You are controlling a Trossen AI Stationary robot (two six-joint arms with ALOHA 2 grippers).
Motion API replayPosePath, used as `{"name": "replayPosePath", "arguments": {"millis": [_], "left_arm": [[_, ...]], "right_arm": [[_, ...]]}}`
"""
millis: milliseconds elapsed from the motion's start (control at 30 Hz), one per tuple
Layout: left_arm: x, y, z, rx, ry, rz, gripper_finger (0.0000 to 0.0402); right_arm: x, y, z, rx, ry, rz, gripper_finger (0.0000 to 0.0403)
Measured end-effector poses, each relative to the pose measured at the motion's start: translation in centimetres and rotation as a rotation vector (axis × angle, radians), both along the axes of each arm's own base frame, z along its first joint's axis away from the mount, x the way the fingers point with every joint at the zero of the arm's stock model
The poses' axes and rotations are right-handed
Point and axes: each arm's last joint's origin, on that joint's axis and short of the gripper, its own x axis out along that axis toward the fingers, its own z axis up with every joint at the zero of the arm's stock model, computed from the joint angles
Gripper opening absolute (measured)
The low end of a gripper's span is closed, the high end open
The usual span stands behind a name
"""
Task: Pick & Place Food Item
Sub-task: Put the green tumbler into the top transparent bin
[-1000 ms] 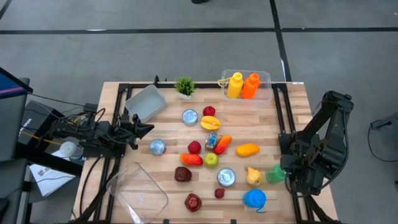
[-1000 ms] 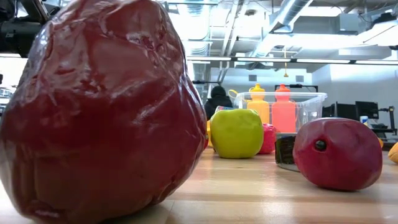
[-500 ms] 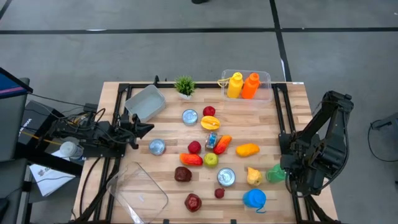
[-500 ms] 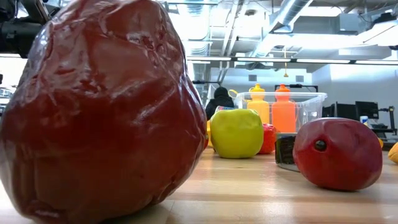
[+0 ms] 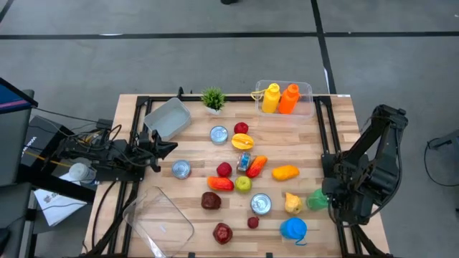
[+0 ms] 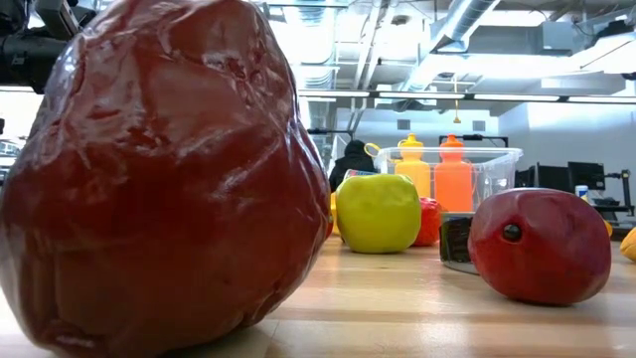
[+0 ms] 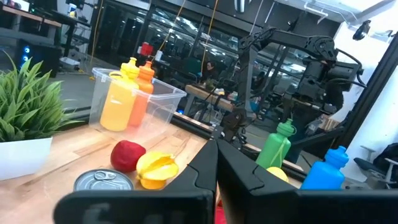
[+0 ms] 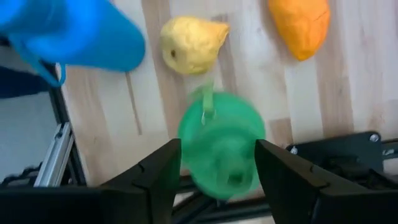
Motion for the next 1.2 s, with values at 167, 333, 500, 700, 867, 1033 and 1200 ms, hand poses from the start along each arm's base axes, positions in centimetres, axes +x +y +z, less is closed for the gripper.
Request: {"name": "replayPosePath", "arguments": {"millis": [167,333,500,700,867,1033,1200], "left_arm": [[0.0,0.0,0.0,0.0,0.0,0.0,0.0],[0.0,0.0,0.0,0.0,0.0,0.0,0.0],[0.0,0.0,0.0,0.0,0.0,0.0,0.0],[0.0,0.0,0.0,0.0,0.0,0.0,0.0],[0.0,0.0,0.0,0.0,0.0,0.0,0.0],[0.0,0.0,0.0,0.0,0.0,0.0,0.0],[0.0,0.0,0.0,0.0,-0.001,-0.001,0.0]], "right_arm": [[0.5,-0.6,0.1,-0.014,0.0,-0.012,0.0187],[0.6,-0.5,0.1,0.015,0.031,0.005,0.0161],[0.4,-0.5,0.1,0.008,0.039,0.016,0.0159],[0.3,-0.5,0.0,0.017,0.064,0.018,0.0155],[0.3,-0.4,0.2,0.043,0.053,0.014,0.0138],[-0.1,-1.1,1.1,0.1,0.029,-0.043,0.0146],[-0.6,-2.1,1.7,0.128,0.022,-0.088,0.0165]]}}
